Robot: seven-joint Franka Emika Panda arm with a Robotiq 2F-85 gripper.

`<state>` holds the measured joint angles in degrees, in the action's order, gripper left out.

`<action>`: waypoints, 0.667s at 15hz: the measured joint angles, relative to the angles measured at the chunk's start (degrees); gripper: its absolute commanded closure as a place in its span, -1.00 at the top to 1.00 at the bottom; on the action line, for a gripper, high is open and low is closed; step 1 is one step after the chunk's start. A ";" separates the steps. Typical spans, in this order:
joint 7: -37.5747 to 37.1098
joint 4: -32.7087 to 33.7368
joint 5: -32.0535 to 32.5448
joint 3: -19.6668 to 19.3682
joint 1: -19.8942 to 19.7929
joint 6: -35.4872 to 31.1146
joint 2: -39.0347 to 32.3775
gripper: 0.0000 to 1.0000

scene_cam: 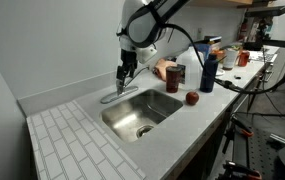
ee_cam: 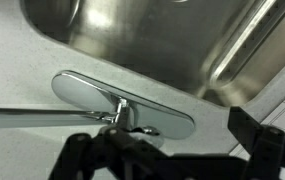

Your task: Move the tap nozzle to the right

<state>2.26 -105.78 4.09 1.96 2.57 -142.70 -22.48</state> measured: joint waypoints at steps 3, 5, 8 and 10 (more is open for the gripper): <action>0.39 -0.61 -0.47 0.47 0.00 0.91 -0.02 1.00; 0.39 -0.84 -0.47 0.47 0.00 0.91 -0.03 1.00; -0.10 -1.02 0.06 -0.04 0.00 1.29 0.20 1.00; -0.96 -1.31 1.22 -0.82 0.00 2.46 1.02 1.00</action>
<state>1.30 -107.09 5.31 1.14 2.58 -140.24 -21.46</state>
